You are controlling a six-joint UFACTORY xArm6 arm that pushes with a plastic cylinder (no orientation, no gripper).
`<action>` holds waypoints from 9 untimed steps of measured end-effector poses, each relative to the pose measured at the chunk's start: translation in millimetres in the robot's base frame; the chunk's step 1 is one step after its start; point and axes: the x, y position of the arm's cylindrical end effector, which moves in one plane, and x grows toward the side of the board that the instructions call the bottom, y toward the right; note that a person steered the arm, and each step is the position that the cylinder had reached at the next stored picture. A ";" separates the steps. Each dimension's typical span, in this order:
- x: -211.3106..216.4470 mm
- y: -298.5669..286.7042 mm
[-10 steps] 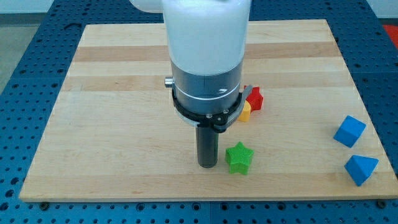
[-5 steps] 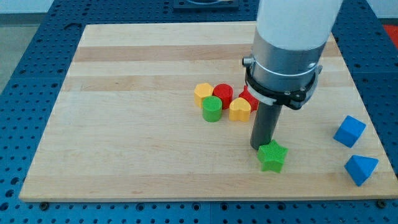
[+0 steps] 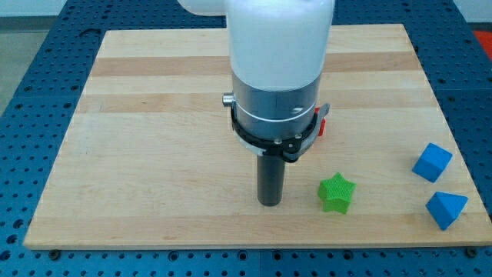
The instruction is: Push the green star closer to the blue triangle
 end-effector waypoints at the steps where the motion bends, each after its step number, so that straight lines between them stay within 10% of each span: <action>1: -0.6 12.6; 9: 4.3 171.4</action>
